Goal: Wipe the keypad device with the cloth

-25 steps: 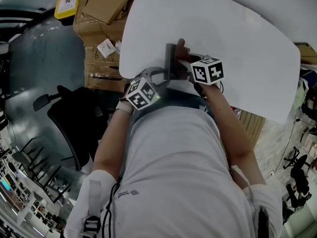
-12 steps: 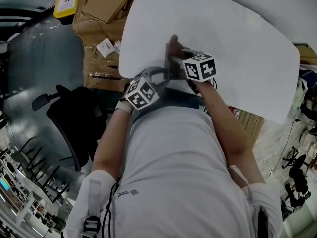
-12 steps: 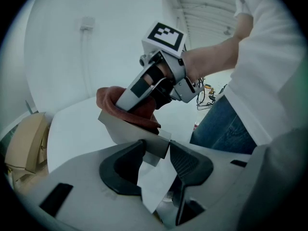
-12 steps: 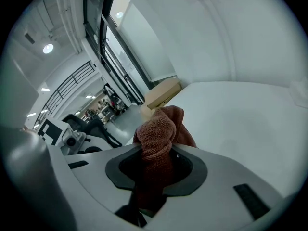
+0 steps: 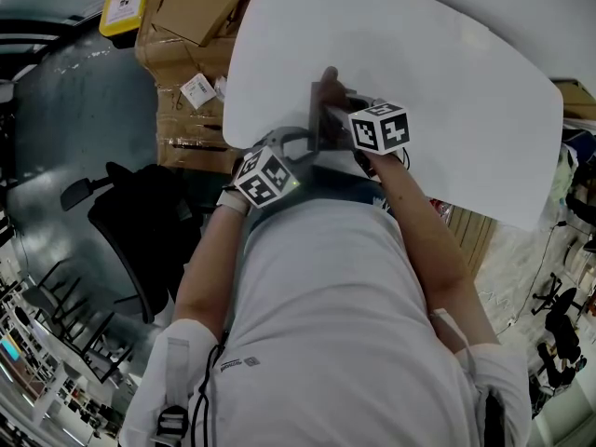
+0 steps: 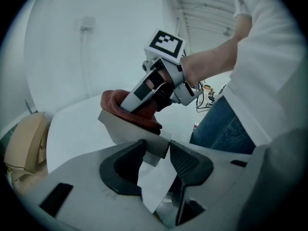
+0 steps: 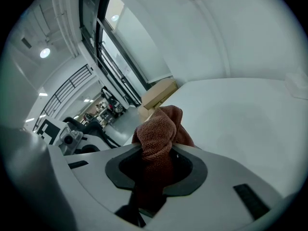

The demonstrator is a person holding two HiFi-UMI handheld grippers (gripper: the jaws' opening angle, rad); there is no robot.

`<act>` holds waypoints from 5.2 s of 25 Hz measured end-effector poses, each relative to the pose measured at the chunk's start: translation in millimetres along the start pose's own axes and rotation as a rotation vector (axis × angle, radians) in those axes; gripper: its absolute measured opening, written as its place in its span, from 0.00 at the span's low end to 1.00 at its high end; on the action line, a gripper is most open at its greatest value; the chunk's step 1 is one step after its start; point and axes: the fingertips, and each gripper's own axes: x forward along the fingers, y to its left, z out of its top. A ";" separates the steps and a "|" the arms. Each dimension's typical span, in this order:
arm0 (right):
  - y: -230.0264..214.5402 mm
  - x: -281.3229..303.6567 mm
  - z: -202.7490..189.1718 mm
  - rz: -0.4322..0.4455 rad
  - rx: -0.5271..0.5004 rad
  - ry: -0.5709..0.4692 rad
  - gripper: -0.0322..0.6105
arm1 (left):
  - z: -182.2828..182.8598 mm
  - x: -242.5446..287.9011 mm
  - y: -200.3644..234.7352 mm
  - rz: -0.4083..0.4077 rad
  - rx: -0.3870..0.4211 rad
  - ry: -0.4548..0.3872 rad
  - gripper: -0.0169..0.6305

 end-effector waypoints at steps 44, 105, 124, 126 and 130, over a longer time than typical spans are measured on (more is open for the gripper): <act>-29.3 -28.2 -90.0 0.002 0.089 0.164 0.21 | -11.0 -8.2 -4.2 0.002 -0.007 0.052 0.29; 0.2 7.3 8.5 0.035 0.000 -0.085 0.21 | 14.9 -4.7 -0.9 0.052 -0.059 -0.040 0.33; -60.2 3.3 -38.7 -0.078 0.085 -0.011 0.21 | 14.0 -4.4 1.1 0.060 -0.066 -0.036 0.32; -63.2 2.1 -41.3 -0.071 0.145 -0.036 0.21 | 13.8 -3.9 0.8 0.062 -0.069 -0.037 0.32; -74.7 -2.5 -56.9 -0.083 0.238 -0.038 0.21 | 11.5 -4.1 1.3 0.068 -0.078 -0.040 0.32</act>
